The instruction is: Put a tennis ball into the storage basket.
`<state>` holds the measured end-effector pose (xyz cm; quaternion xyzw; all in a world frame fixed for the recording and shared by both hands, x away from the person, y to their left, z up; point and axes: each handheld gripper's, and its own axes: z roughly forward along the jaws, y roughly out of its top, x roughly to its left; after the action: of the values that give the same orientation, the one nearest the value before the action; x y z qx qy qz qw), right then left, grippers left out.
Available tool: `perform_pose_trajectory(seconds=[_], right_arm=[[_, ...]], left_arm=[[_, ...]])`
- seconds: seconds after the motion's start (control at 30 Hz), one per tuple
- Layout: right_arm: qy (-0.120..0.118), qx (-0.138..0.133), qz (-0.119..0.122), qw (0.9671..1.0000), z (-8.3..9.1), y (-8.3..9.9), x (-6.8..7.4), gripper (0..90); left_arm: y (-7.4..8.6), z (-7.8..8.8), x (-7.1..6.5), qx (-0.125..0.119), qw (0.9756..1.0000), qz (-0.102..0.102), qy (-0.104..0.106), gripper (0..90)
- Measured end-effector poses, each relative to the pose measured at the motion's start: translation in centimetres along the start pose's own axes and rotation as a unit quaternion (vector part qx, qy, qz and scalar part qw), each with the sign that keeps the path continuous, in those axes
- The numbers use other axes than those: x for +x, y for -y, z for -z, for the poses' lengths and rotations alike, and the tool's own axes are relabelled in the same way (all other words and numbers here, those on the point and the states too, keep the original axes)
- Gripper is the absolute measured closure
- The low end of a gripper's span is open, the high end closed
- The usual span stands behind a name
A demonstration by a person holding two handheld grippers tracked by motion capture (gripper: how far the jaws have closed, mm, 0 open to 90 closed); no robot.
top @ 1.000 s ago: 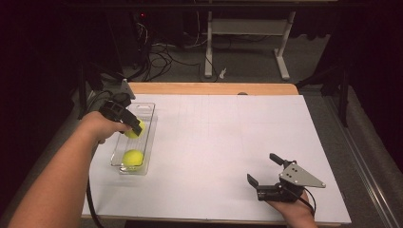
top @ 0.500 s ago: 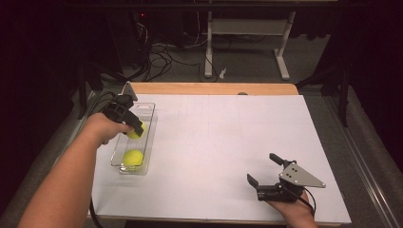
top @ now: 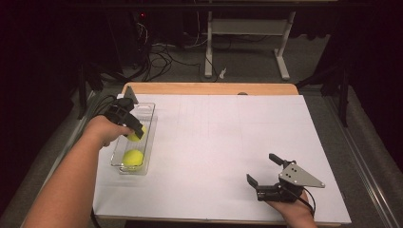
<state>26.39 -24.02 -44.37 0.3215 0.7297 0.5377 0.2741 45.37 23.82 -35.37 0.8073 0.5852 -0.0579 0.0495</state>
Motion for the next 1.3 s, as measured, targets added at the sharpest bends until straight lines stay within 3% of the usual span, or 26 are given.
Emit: perform_pose_trajectory(seconds=[0.23, 0.33, 0.77, 1.3], right_arm=[[-0.001, 0.001, -0.002, 1.0000, 0.0, 0.0, 0.0, 0.1], [-0.001, 0.002, -0.002, 1.0000, 0.0, 0.0, 0.0, 0.1], [-0.002, 0.002, -0.002, 1.0000, -0.1, 0.0, 0.0, 0.1], [-0.001, 0.001, -0.001, 1.0000, -0.1, 0.0, 0.0, 0.1]], left_arm=[[-0.4, -0.6, -0.1, 0.004, 1.0000, -0.002, -0.004, 28.3], [-0.5, -0.5, -0.2, -0.008, 1.0000, 0.000, -0.002, 28.3], [-0.9, -1.2, 0.1, 0.006, 0.9998, 0.005, -0.016, 28.0], [-0.7, -1.0, 0.2, 0.002, 1.0000, 0.001, -0.009, 27.6]])
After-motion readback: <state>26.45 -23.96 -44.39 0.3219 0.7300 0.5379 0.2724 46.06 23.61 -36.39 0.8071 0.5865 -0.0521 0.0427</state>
